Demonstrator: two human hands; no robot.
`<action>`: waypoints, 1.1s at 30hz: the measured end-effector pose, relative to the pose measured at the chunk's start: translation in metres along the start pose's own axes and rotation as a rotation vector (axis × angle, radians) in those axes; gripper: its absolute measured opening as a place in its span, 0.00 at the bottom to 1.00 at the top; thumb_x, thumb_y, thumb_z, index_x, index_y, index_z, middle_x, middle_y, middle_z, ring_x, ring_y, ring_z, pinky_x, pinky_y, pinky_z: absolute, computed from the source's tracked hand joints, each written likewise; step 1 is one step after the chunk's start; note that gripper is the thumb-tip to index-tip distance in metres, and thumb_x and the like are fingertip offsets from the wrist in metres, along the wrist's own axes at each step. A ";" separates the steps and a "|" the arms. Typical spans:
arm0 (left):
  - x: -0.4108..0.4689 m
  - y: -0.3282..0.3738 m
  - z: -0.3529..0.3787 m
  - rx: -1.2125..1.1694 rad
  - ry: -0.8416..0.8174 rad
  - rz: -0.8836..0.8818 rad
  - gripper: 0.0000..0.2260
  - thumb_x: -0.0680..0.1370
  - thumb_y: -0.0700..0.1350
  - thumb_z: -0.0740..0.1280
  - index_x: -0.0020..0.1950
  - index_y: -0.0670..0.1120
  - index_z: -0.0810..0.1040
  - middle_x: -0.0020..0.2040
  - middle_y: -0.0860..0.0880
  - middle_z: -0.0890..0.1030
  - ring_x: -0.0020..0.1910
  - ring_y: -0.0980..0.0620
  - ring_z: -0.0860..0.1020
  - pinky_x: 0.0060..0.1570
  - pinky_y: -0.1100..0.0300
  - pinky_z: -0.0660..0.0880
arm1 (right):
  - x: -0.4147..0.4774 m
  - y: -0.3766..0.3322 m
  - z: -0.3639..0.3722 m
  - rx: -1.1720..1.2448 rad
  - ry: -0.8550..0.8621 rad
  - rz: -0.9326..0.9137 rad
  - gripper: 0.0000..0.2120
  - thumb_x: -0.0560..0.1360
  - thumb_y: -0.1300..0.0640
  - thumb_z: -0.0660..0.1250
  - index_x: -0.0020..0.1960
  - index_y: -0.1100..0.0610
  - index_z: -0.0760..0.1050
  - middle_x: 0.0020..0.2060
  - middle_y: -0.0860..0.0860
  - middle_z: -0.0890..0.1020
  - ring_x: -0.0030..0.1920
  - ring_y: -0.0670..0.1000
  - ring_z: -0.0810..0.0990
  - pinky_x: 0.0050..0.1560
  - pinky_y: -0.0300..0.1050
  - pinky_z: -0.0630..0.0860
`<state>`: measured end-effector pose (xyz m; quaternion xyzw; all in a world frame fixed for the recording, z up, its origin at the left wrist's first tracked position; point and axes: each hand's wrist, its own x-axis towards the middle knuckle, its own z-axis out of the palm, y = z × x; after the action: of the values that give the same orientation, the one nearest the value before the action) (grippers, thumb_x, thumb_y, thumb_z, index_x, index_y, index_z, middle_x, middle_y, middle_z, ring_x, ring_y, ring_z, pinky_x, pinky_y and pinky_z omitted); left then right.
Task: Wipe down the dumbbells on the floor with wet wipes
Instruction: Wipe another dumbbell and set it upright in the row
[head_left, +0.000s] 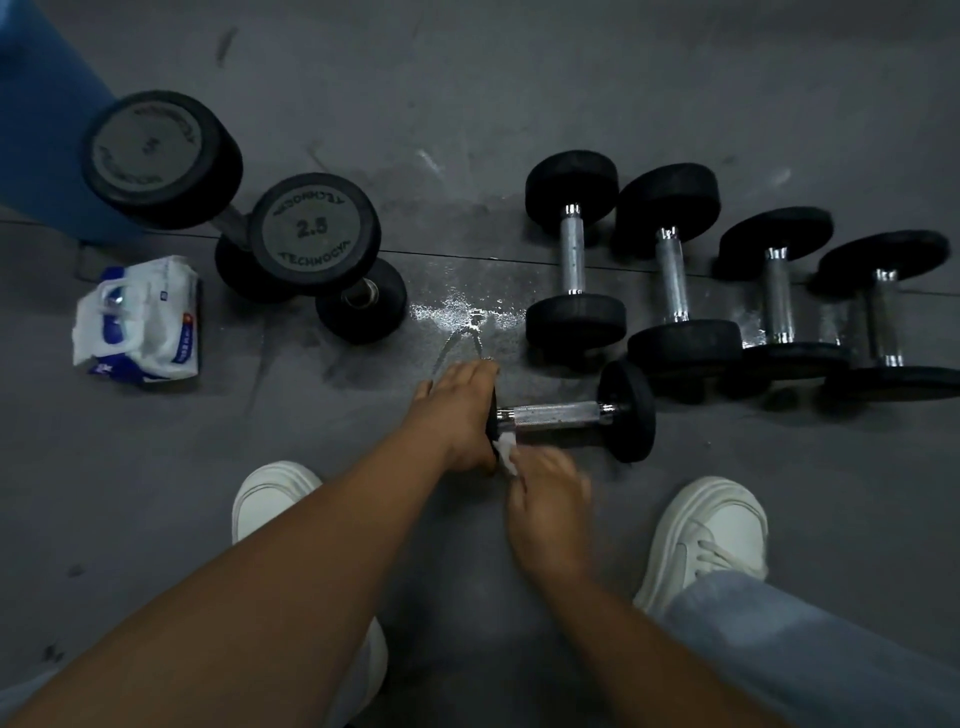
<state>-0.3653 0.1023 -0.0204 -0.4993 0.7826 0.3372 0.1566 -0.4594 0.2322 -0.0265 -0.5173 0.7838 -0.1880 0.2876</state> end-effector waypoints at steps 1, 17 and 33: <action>0.000 0.000 0.000 0.012 -0.004 0.002 0.53 0.62 0.56 0.79 0.79 0.51 0.51 0.78 0.51 0.56 0.78 0.50 0.53 0.75 0.44 0.53 | -0.005 -0.009 0.005 0.286 0.013 0.211 0.16 0.76 0.60 0.56 0.56 0.54 0.79 0.47 0.51 0.82 0.55 0.54 0.78 0.50 0.46 0.72; -0.004 0.002 0.006 -0.008 0.019 -0.006 0.52 0.63 0.55 0.78 0.79 0.51 0.50 0.79 0.51 0.54 0.79 0.50 0.50 0.76 0.43 0.50 | 0.031 -0.045 0.004 1.552 -0.131 1.085 0.11 0.79 0.60 0.58 0.49 0.56 0.79 0.44 0.54 0.84 0.45 0.52 0.81 0.48 0.45 0.76; -0.003 0.001 0.002 0.014 0.012 0.002 0.51 0.63 0.53 0.78 0.78 0.52 0.51 0.78 0.50 0.56 0.78 0.49 0.52 0.75 0.43 0.52 | 0.036 0.019 -0.012 -0.525 -0.046 -0.412 0.19 0.71 0.54 0.55 0.55 0.50 0.80 0.62 0.46 0.77 0.64 0.52 0.72 0.66 0.58 0.59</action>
<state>-0.3653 0.1062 -0.0196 -0.4993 0.7864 0.3290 0.1550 -0.4909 0.2068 -0.0380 -0.7256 0.6775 -0.0220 0.1182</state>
